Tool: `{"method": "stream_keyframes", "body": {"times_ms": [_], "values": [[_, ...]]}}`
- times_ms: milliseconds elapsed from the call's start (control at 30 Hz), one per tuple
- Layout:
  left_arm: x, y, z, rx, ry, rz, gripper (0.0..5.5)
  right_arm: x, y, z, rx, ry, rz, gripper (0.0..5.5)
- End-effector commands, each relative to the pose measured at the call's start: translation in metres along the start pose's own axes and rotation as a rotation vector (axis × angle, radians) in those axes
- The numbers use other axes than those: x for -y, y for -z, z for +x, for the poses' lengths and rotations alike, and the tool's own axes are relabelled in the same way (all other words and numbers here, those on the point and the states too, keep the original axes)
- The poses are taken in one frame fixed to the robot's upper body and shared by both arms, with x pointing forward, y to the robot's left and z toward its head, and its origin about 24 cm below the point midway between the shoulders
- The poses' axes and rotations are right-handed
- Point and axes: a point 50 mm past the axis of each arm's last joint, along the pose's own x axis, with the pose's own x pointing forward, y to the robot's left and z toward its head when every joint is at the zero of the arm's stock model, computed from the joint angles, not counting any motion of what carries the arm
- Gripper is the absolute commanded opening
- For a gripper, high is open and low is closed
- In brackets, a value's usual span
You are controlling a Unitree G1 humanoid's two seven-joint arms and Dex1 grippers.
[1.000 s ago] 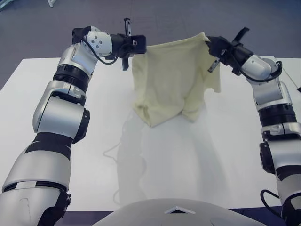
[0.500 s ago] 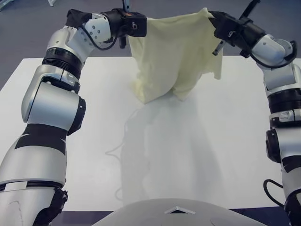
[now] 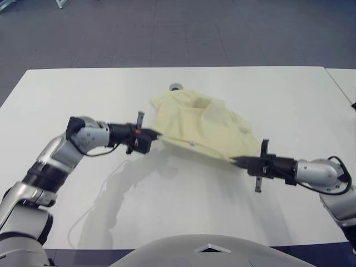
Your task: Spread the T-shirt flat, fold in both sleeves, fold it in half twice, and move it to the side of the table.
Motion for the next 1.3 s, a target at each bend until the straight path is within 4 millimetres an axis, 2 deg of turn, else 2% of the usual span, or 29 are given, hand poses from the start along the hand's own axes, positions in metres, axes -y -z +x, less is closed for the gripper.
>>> {"method": "stream_keyframes", "body": {"times_ms": [33, 167, 333, 400, 500, 600, 667, 733, 800, 900, 967, 1067, 1167, 1300], "values": [[0.063, -0.075, -0.032, 0.059, 0.419, -0.110, 0.02, -0.070, -0.018, -0.012, -0.111, -0.341, 0.101, 0.00], [0.073, -0.073, -0.028, 0.004, 0.403, -0.145, 0.02, -0.069, -0.017, -0.009, -0.130, -0.295, 0.117, 0.00], [0.083, -0.075, -0.029, -0.049, 0.398, -0.206, 0.02, -0.077, -0.024, -0.012, -0.136, -0.312, 0.195, 0.00], [0.082, -0.081, -0.029, -0.013, 0.361, -0.260, 0.43, -0.077, -0.031, -0.014, -0.119, -0.305, 0.240, 0.35], [0.070, -0.090, -0.034, 0.104, 0.308, -0.410, 0.86, -0.070, -0.040, -0.023, -0.117, -0.302, 0.294, 0.75], [0.037, -0.088, -0.048, 0.235, 0.217, -0.572, 1.39, -0.054, -0.048, -0.034, -0.099, -0.254, 0.335, 1.27], [0.010, -0.074, -0.055, 0.261, 0.104, -0.616, 1.71, -0.037, -0.050, -0.037, -0.076, -0.175, 0.336, 1.58], [-0.015, -0.052, -0.055, 0.214, -0.028, -0.611, 2.09, -0.020, -0.045, -0.034, -0.074, -0.070, 0.323, 1.94], [-0.034, -0.024, -0.045, 0.098, -0.139, -0.544, 2.42, -0.012, -0.035, -0.027, -0.118, 0.019, 0.311, 2.26], [-0.055, 0.024, -0.017, -0.161, -0.305, -0.437, 2.87, -0.015, -0.017, -0.019, -0.210, 0.117, 0.298, 2.69], [-0.058, 0.043, -0.002, -0.277, -0.326, -0.378, 3.20, -0.013, -0.011, -0.017, -0.249, 0.183, 0.282, 3.01], [-0.050, 0.060, 0.011, -0.338, -0.296, -0.357, 3.73, -0.007, -0.009, -0.014, -0.258, 0.245, 0.255, 3.52], [-0.035, 0.073, 0.012, -0.380, -0.234, -0.363, 4.19, -0.003, -0.008, -0.015, -0.260, 0.287, 0.230, 3.96], [-0.028, 0.083, 0.005, -0.423, -0.201, -0.359, 4.90, 0.002, -0.004, -0.021, -0.276, 0.312, 0.215, 4.64]]}}
